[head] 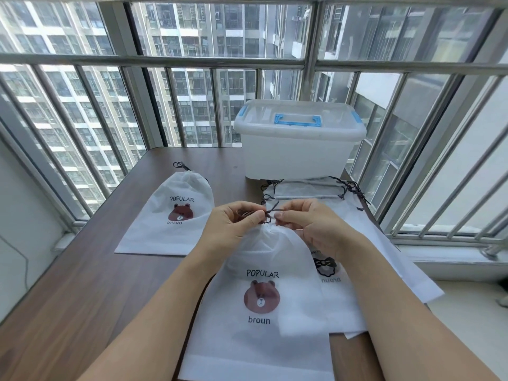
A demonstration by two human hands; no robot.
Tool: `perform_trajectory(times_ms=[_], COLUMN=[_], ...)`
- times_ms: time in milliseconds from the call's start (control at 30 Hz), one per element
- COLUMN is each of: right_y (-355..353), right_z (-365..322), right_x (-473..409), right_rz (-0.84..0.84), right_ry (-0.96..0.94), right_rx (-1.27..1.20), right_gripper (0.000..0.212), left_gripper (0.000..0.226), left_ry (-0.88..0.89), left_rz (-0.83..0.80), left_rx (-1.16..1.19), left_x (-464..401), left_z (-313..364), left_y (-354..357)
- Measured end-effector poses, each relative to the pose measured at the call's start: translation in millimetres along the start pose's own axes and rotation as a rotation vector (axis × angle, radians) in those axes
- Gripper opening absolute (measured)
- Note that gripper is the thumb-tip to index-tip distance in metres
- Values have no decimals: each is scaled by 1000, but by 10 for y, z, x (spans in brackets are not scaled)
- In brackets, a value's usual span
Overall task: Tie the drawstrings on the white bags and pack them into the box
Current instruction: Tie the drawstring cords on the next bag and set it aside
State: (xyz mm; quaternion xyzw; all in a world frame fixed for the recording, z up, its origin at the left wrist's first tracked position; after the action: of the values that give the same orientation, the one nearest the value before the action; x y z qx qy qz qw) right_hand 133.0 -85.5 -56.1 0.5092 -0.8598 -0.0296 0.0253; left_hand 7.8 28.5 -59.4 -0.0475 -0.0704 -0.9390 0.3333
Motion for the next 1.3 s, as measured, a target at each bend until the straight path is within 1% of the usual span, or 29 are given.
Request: perform_trajectory(times_ms=[33, 67, 167, 200, 233, 333, 433, 500, 567, 633, 700, 800, 867, 933, 1033, 1167, 1233, 1300], right_y=[-13, -32, -51, -51, -45, -31, 25, 32, 8, 11, 61, 124, 144, 143, 164, 135, 138, 120], right_z=[-27, -48, -157, -185, -206, -222, -222, -192, -167, -148, -131, -126, -108, -98, -112, -109, -111, -106], right_x=[17, 25, 16, 12, 7, -25, -34, -51, -60, -50, -15, 9, 2, -5, 0, -26, -31, -40], right_rz=[11, 16, -28, -47, -57, -16, -4, 1, 13, -22, -92, -137, -157, -150, -130, -29, 13, 60], right_ry=[-14, -38, -190, -237, -269, -337, -351, -323, -305, -281, -257, -243, -235, -233, -281, -339, -363, -378], right_rx=[48, 99, 217, 224, 226, 238, 254, 311, 450, 512, 407, 157, 81, 76, 104, 162, 197, 197], right_gripper=[3, 7, 38, 42, 38, 14, 8, 11, 19, 24, 27, 27, 23, 18, 18, 12, 9, 10], left_gripper=[6, 7, 8, 8, 8, 10, 12, 11, 10, 8, 4, 9, 12, 11, 7, 11, 10, 8], left_ry=[0, 0, -2, -2, -1, 4, 10, 5, 2, -4, -19, -43, -55, -56, -47, -55, -57, -56], left_rz=[-1, -2, -2, -4, -7, -11, -6, 8, 26, 40, 47, 56, 59, 55, 48, 45, 46, 38], left_rx=[-22, -35, -51, -52, -52, -60, -72, -70, -69, -62, -60, -46, -10, 17, 36, 17, 28, 45], left_x=[-6, -15, -32, -31, -29, -40, -52, -51, -51, -57, -56, -45, -39, -35, -29, -18, -20, -15], left_z=[-8, -17, -27, -26, -22, -28, -34, -45, -57, -66, -77, -86, -86, -84, -76, -78, -78, -66], left_y=[7, 12, 18, 20, 24, 27, 37, 36, 23, 5, -3, 1, 3, 7, 8, 11, -1, -2])
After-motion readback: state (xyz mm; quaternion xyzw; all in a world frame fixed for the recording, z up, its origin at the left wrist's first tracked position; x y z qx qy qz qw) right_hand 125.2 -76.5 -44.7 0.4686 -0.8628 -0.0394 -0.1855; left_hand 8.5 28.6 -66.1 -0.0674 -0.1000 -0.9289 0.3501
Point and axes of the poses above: each hand's wrist, its own x-axis away from the middle knuckle, its own y-axis out of the palm, z = x × y, the point moved 6 cm from there along -x, towards the middle knuckle, and after that the axes turned 12 degrees about -y, right-handed, at the moved point
